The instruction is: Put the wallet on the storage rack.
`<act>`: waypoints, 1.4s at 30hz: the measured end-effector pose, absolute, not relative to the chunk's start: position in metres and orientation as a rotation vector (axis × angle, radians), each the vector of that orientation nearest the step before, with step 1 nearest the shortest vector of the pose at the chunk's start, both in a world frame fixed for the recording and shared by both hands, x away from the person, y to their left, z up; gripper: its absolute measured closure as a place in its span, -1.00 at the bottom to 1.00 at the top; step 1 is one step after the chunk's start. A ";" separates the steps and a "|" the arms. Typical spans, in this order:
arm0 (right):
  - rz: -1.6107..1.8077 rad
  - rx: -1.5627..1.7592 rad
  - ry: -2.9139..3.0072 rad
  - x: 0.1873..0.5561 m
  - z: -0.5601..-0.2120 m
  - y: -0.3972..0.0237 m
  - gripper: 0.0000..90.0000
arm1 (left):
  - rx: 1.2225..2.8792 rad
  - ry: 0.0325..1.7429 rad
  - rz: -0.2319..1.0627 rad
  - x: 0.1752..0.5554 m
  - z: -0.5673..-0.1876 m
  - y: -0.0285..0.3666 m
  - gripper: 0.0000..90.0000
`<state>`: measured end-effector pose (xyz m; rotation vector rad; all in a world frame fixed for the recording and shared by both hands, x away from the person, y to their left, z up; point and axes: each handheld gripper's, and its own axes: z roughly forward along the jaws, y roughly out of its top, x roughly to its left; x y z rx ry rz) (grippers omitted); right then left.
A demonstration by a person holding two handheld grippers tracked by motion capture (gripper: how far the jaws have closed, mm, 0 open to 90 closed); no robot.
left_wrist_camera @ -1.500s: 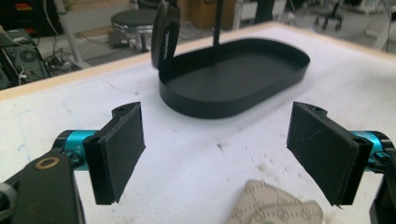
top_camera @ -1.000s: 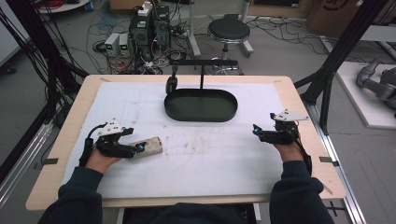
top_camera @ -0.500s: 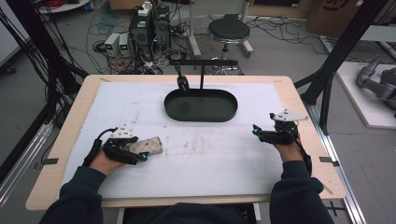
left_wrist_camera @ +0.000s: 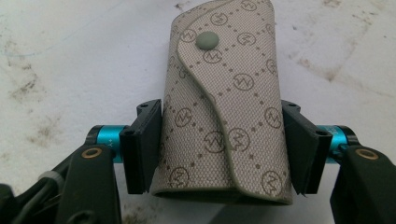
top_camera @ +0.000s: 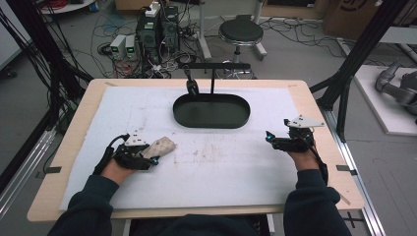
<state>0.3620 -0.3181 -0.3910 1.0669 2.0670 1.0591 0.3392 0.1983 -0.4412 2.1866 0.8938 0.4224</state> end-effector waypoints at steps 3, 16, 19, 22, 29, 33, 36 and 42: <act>1.058 1.066 2.067 0.362 -0.391 -0.318 -0.63 | 2.152 0.937 0.427 0.341 -0.441 0.194 -0.14; 1.061 1.071 2.065 0.361 -0.391 -0.319 -0.63 | 2.098 1.017 0.349 0.339 -0.445 0.198 -0.43; 1.061 1.067 2.067 0.361 -0.390 -0.319 -0.63 | 2.102 1.008 0.358 0.339 -0.447 0.198 -0.46; 1.062 1.068 2.067 0.361 -0.390 -0.319 -0.63 | 2.124 1.002 0.394 0.338 -0.446 0.196 -0.40; 1.062 1.072 2.063 0.361 -0.391 -0.319 -0.63 | 2.136 0.944 0.454 0.337 -0.438 0.196 0.01; 1.064 1.072 2.066 0.361 -0.391 -0.319 -0.63 | 2.106 0.935 0.456 0.338 -0.436 0.196 0.12; 1.060 1.075 2.064 0.361 -0.391 -0.319 -0.63 | 2.061 0.945 0.444 0.340 -0.432 0.198 0.12; 1.066 1.078 2.062 0.362 -0.390 -0.319 -0.63 | 1.984 0.932 0.441 0.350 -0.421 0.194 0.14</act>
